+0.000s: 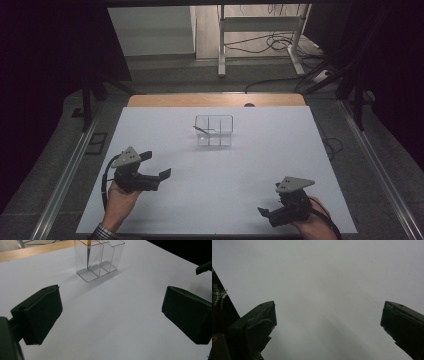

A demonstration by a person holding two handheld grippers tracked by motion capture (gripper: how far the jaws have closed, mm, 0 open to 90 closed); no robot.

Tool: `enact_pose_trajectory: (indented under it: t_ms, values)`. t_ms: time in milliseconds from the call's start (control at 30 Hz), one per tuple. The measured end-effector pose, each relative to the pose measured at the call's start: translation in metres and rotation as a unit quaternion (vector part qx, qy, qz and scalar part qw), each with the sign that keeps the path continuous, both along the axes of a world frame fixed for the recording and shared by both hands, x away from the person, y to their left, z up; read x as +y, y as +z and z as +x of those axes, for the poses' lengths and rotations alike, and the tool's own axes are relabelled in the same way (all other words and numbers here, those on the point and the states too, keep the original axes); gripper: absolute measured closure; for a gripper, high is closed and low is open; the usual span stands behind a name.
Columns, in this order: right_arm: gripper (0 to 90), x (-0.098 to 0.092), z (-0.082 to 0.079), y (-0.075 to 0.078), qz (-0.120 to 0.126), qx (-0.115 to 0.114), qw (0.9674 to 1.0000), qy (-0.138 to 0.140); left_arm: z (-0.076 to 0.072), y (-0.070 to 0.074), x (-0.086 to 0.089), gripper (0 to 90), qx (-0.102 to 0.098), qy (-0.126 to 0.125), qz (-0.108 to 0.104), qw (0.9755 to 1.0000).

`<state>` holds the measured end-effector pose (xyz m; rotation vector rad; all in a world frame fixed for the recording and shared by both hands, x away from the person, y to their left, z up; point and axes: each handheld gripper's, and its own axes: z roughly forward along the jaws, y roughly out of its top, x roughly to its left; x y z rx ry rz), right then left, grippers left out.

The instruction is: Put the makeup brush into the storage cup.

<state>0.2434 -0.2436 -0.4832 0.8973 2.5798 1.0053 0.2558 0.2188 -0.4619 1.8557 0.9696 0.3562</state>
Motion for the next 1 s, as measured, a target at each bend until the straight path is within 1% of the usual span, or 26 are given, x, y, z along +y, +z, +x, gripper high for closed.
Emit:
enact_pose_trajectory:
  t_ms: [267,400,567,767,1000]
  values:
    - [0.5,-0.006,0.003,0.001,0.007,-0.004,0.9999,-0.012,-0.009,-0.002,0.003,3.4,0.001,0.002,0.0,1.0]
    - [0.6,-0.009,0.004,0.002,0.01,-0.006,0.9998,-0.018,-0.015,-0.003,0.004,3.4,0.0,0.002,0.008,1.0]
    - [0.5,-0.012,0.006,0.002,0.008,-0.009,0.9996,-0.024,-0.021,-0.006,0.004,3.4,0.001,0.0,0.015,0.9999]
    - [0.4,-0.013,0.006,0.002,0.008,-0.01,0.9996,-0.026,-0.029,-0.006,0.005,3.2,0.002,-0.002,0.011,0.9999]
    - [0.4,-0.014,0.006,0.002,0.007,-0.011,0.9995,-0.028,-0.035,-0.007,0.007,3.0,0.005,-0.002,0.012,0.9999]
